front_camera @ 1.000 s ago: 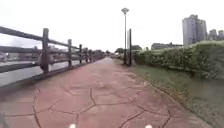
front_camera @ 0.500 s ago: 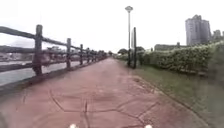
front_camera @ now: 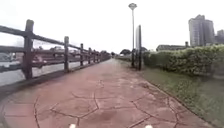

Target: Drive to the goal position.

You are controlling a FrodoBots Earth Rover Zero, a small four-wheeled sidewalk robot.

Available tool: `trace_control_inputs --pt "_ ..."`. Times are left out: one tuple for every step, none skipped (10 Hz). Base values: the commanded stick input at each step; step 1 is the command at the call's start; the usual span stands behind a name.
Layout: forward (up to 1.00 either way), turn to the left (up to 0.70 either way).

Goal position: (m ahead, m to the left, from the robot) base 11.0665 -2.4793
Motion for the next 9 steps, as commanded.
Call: trace_control_inputs --pt "0.98 0.00" --pt "0.98 0.00" --pt "0.98 0.00" --pt "0.98 0.00" --pt "0.98 0.00" --pt "0.98 0.00" --pt "0.98 0.00" --pt "0.98 0.00" --pt "0.98 0.00"
